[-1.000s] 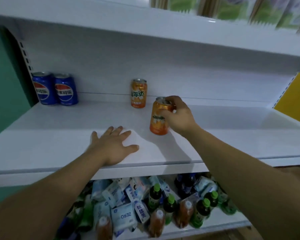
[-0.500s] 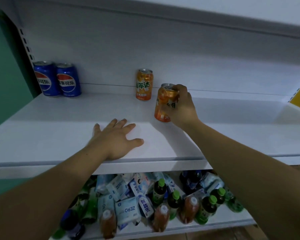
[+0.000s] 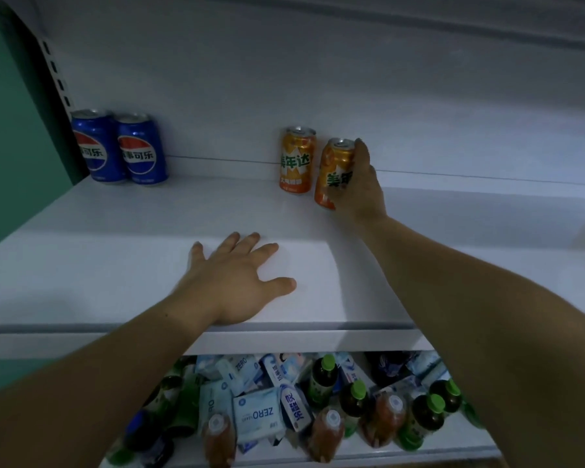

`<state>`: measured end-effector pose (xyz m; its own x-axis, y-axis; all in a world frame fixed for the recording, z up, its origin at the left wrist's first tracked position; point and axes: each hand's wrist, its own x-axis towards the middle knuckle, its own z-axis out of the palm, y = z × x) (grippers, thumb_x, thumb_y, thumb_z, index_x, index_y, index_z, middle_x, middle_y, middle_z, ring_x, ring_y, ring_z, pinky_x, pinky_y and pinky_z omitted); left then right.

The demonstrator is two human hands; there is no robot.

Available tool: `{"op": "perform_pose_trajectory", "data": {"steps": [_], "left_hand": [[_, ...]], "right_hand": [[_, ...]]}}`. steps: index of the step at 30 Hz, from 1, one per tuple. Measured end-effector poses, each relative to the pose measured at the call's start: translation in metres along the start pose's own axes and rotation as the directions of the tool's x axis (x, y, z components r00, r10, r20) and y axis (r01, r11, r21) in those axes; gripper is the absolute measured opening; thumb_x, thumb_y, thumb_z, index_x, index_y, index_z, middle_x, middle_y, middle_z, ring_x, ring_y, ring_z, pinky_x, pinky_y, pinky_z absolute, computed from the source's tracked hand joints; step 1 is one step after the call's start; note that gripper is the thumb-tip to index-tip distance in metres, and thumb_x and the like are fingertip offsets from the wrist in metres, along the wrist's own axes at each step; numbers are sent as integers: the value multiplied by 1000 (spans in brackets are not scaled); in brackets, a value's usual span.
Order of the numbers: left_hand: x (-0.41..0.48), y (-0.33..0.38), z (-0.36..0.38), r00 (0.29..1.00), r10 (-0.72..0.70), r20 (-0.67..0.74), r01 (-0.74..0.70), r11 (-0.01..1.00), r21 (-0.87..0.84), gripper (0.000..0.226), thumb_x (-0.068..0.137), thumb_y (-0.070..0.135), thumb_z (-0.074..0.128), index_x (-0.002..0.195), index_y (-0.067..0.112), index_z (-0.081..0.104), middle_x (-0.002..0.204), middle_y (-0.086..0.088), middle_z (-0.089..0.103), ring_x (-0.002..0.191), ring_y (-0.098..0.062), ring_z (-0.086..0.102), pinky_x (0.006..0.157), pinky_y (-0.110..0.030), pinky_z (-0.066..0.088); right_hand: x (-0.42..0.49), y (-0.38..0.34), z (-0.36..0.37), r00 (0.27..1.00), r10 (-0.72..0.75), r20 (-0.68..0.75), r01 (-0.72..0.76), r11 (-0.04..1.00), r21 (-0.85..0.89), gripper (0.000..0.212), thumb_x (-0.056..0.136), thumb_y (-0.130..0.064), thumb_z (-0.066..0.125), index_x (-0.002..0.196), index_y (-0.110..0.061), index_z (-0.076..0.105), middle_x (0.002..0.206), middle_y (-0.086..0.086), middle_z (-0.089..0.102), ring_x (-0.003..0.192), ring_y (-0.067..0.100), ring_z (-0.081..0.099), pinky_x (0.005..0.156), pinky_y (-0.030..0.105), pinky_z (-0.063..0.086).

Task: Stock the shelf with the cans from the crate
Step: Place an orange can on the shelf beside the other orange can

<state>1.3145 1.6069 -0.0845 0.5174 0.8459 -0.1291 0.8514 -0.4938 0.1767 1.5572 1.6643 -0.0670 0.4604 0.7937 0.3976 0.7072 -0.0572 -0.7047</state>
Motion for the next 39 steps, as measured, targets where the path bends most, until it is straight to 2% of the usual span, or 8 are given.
{"op": "perform_pose_trajectory", "data": {"steps": [3,7,12,18,23,31,35,39], "left_hand": [[-1,0,1,1000,2,-7,-2,1000,-6,80,81,81,22,149,45,3,160,18,-7,147,-8,-10,116,-56,-9],[-2,0,1,1000,7,-8,-7,1000,-6,79,81,80,21,150,45,2,159,18,-8,146,-7,-11,116,-55,-9],[-2,1,0,1000,5,1,-5,1000,-3,78,82,79,22,149,45,1,159,18,-10,146,-7,-12,116,-55,-9],[-4,1,-1,1000,8,3,-8,1000,-15,78,82,79,22,149,45,1,159,18,-10,146,-7,-14,116,-55,-10],[1,0,-2,1000,-5,11,5,1000,-9,79,83,80,23,150,43,4,160,16,-7,147,-9,-10,115,-56,-9],[-18,9,-18,998,13,53,-9,998,-61,76,86,72,38,151,39,16,162,7,3,148,-18,0,117,-54,-2],[-37,76,-22,981,186,61,-180,980,-88,76,86,66,48,150,32,25,160,4,17,146,-19,15,117,-50,11],[-80,186,-9,849,526,42,-525,850,-42,68,87,60,52,147,32,33,156,1,27,143,-21,23,115,-47,18]], "right_hand": [[8,4,8,1000,28,0,-28,1000,13,92,88,-33,65,153,-29,0,144,6,43,129,28,47,104,47,41],[19,7,16,999,54,-1,-54,998,32,84,88,-37,63,153,-20,12,143,6,47,128,28,49,105,45,41],[30,8,24,996,94,-5,-94,995,24,61,90,-35,61,141,-15,33,133,7,55,120,27,54,96,39,45],[34,3,25,982,185,36,-185,983,-8,47,94,-32,56,132,-11,38,130,11,55,118,31,54,85,33,41],[25,-5,2,946,285,154,-262,953,-153,64,93,-44,55,140,-7,34,136,15,51,120,33,52,85,34,41],[-74,-18,-131,901,288,324,-88,854,-513,73,94,-52,51,151,-12,27,151,12,39,135,31,40,108,36,34],[-133,-14,-209,899,356,254,-169,820,-547,74,94,-53,52,152,-15,24,153,8,36,133,30,42,103,36,37],[-201,0,-278,899,423,111,-279,751,-598,73,94,-54,51,152,-18,26,149,8,42,125,29,49,96,36,42]]}}
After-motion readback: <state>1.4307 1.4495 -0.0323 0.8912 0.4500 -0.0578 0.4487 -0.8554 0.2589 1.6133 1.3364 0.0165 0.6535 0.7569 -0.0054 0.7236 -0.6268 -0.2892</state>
